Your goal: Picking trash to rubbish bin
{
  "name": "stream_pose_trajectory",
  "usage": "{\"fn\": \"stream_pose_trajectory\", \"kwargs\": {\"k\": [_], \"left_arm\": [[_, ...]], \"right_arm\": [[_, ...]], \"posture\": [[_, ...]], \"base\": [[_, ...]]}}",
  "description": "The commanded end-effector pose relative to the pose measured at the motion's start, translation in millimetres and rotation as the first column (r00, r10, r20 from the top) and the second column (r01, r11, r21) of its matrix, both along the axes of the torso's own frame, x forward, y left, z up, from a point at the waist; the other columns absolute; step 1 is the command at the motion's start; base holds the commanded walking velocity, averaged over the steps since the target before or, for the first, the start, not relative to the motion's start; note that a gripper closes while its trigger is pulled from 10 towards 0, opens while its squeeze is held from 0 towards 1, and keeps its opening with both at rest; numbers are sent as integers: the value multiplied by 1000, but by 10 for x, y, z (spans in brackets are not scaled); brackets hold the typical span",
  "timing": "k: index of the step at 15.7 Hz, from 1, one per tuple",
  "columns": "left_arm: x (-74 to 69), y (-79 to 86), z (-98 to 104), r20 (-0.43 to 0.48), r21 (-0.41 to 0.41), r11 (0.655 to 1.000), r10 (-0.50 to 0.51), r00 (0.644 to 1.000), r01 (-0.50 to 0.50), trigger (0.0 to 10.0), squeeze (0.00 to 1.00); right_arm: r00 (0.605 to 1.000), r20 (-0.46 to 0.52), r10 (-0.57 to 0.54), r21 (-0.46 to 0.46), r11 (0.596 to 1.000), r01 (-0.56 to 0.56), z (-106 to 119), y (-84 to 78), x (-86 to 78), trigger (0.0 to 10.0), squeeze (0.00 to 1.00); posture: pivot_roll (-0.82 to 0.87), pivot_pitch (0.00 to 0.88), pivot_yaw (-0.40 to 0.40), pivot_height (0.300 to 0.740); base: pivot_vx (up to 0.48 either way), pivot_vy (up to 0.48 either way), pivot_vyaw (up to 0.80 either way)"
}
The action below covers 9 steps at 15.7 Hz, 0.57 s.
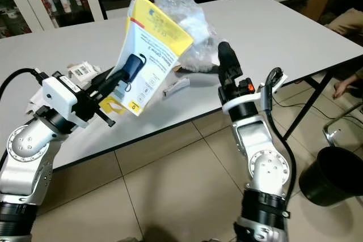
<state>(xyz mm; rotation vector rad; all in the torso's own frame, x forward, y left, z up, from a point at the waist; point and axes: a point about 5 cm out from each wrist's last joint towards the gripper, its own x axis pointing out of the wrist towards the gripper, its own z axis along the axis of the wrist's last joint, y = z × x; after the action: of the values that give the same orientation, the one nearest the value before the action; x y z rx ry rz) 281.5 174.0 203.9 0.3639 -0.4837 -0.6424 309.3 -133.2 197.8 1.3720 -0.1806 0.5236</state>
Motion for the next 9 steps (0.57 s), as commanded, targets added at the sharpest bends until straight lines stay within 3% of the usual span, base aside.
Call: {"fn": "stream_pose_trajectory", "kwargs": {"k": [1,3,5,9], "left_arm": [[-29,-29,2,-6,4,1000,-22,1000,22,0,0],[-41,-49,-6,-19,-3,999,-34,999,34,0,0],[-50,-73,-8,-23,-2,999,-47,999,47,0,0],[-46,-136,24,-20,-15,997,-78,997,78,0,0]], "right_arm": [[1000,6,4,50,999,-4,41,-20,19,10000,0],[998,46,34,207,977,-43,114,-35,22,10000,0],[993,81,83,262,960,-101,142,-18,17,10000,0],[984,54,171,156,972,-178,42,173,-6,10000,0]], "posture": [[-29,32,-2,740],[-26,31,-4,740],[-26,30,-4,740],[-25,29,-4,740]], "base": [[0,0,0],[0,0,0],[0,0,0],[0,0,0]]}}
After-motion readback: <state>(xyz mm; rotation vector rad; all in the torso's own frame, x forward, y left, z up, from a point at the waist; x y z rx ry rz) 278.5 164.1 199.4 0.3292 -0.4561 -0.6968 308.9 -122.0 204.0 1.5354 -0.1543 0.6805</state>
